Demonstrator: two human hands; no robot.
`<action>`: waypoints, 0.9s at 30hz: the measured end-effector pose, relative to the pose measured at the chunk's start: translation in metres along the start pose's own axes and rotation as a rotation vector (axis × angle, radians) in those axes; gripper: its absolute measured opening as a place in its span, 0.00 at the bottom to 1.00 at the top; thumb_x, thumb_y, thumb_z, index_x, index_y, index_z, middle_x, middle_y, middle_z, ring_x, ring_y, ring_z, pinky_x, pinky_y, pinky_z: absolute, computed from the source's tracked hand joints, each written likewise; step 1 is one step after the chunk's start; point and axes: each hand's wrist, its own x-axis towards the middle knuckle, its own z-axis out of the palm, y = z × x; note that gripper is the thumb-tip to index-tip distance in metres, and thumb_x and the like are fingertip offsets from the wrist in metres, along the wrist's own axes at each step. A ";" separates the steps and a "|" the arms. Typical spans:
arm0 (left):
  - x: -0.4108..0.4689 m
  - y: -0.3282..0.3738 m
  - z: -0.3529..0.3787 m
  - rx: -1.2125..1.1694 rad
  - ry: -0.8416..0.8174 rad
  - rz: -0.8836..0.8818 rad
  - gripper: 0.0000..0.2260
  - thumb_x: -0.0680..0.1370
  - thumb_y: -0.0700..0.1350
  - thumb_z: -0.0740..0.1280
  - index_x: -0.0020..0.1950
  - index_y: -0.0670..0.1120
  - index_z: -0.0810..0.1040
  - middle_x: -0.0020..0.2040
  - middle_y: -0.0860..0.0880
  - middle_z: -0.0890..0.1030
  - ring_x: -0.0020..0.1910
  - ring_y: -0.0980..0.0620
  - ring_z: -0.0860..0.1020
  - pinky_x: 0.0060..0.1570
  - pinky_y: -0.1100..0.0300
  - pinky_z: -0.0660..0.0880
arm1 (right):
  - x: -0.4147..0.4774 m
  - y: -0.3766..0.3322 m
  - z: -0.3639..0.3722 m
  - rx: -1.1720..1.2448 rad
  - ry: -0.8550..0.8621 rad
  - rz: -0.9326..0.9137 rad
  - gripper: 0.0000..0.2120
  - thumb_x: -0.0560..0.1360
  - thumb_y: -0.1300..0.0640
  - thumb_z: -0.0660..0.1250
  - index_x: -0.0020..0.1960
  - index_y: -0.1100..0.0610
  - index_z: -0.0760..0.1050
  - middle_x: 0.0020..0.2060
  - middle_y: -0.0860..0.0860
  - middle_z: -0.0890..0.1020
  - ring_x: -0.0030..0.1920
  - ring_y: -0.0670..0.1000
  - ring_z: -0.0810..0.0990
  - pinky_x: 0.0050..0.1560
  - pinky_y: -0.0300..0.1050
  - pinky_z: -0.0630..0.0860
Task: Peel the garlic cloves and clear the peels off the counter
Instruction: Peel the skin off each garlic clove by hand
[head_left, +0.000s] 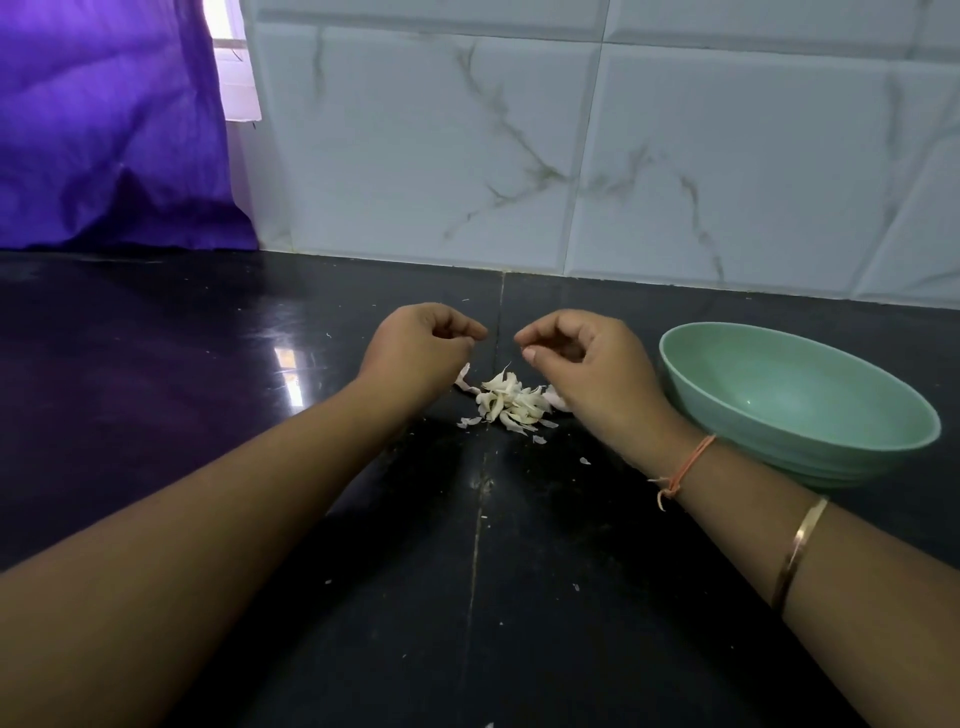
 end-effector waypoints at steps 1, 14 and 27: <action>0.000 -0.001 0.000 -0.007 0.006 0.000 0.12 0.76 0.38 0.63 0.39 0.54 0.79 0.34 0.53 0.77 0.30 0.56 0.70 0.38 0.59 0.71 | -0.001 -0.001 0.001 -0.050 -0.047 -0.034 0.07 0.73 0.64 0.67 0.44 0.55 0.81 0.37 0.48 0.82 0.35 0.40 0.77 0.37 0.28 0.71; 0.001 0.000 0.001 -0.055 0.037 0.011 0.14 0.75 0.36 0.62 0.38 0.55 0.78 0.34 0.54 0.77 0.32 0.54 0.72 0.42 0.57 0.73 | 0.001 0.002 0.014 -0.487 -0.430 -0.255 0.10 0.73 0.62 0.65 0.49 0.52 0.82 0.46 0.48 0.79 0.52 0.55 0.77 0.54 0.51 0.73; 0.000 0.002 0.001 -0.164 -0.047 0.020 0.07 0.76 0.41 0.66 0.42 0.51 0.79 0.43 0.44 0.82 0.37 0.54 0.74 0.42 0.57 0.74 | 0.002 -0.002 -0.005 -0.070 -0.007 -0.074 0.08 0.73 0.64 0.67 0.42 0.52 0.78 0.42 0.48 0.78 0.37 0.50 0.80 0.42 0.45 0.78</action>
